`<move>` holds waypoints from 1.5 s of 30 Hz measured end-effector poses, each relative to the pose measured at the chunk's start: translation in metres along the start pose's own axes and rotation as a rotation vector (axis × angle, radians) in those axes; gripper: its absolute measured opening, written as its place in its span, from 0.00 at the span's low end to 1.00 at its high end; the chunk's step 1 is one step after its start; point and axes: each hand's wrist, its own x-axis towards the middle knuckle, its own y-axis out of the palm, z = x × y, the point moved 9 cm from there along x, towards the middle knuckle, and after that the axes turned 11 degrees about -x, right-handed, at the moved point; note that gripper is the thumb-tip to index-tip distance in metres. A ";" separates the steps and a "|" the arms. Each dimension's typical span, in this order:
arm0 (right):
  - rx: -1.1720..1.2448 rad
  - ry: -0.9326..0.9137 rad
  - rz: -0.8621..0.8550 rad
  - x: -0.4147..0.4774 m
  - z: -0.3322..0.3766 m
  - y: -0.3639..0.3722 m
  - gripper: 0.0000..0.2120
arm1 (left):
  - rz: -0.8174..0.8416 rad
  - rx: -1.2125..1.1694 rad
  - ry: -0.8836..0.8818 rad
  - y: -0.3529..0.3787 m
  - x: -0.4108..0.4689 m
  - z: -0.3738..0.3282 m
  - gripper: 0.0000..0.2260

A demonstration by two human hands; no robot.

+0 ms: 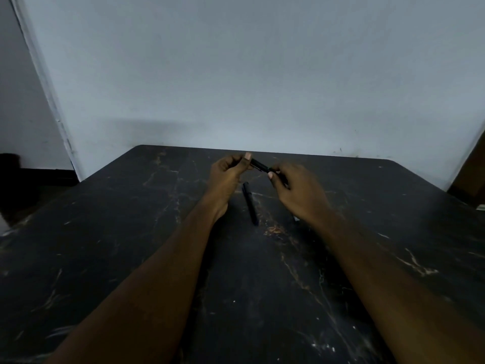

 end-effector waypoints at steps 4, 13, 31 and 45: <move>-0.010 -0.014 -0.010 0.000 0.008 -0.001 0.11 | 0.031 -0.003 0.002 0.004 0.000 0.002 0.12; -0.022 0.002 -0.043 0.002 0.010 -0.002 0.10 | 0.057 -0.034 0.004 0.007 -0.001 0.002 0.12; -0.070 0.153 -0.024 -0.008 -0.008 0.000 0.17 | -0.239 0.018 0.000 -0.035 0.007 -0.003 0.12; 0.068 0.270 -0.044 -0.009 -0.024 -0.007 0.08 | -0.113 1.116 -0.132 -0.066 0.013 0.010 0.18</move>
